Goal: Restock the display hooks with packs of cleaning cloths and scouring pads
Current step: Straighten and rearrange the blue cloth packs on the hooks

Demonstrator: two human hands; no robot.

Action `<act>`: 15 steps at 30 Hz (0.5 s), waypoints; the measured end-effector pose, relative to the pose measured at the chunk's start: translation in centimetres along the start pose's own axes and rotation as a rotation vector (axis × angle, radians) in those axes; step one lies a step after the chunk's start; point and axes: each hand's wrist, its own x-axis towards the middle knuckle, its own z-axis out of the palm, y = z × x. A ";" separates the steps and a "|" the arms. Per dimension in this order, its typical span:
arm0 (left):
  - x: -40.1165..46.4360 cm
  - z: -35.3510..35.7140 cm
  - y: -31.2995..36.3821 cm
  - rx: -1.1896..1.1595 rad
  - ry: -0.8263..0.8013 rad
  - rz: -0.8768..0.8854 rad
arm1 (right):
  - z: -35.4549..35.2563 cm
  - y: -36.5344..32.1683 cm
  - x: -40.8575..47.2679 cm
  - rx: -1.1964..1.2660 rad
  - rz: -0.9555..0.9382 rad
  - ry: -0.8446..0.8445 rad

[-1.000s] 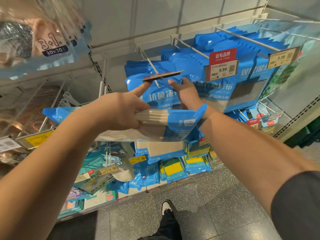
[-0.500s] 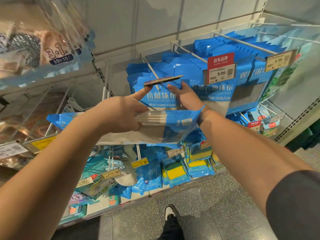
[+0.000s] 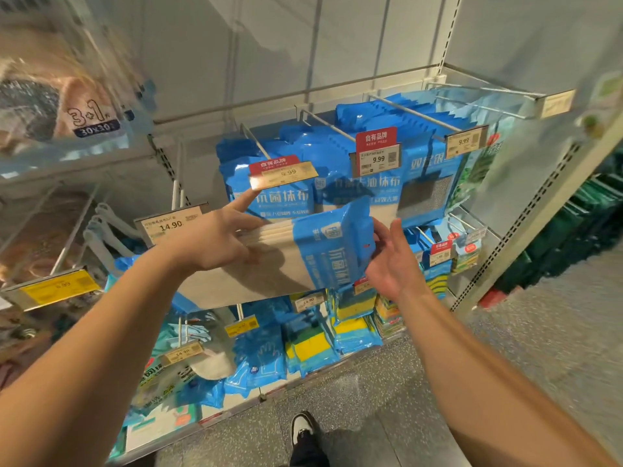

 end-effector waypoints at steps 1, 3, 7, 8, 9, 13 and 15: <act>0.1 0.1 0.0 -0.006 0.002 0.009 | -0.5 -0.3 -0.2 -0.030 -0.008 -0.013; 0.3 0.4 0.0 -0.009 -0.006 0.015 | -1.4 -0.6 -0.6 -0.190 -0.003 -0.019; 1.0 0.8 -0.9 -0.102 0.007 0.060 | -2.7 -0.3 -1.1 -0.316 0.063 -0.055; 1.1 0.9 -1.1 -0.124 0.018 0.079 | -2.7 -0.2 -1.1 -0.282 0.073 -0.049; 1.3 0.9 -1.3 -0.140 0.027 0.090 | -2.7 -0.1 -1.0 -0.233 0.075 -0.035; 1.3 1.3 -1.4 -0.181 0.090 0.132 | -0.5 0.3 -1.2 0.003 0.032 -0.040; 1.3 1.5 -1.4 -0.224 0.111 0.150 | 0.6 0.2 -1.0 0.069 0.014 -0.019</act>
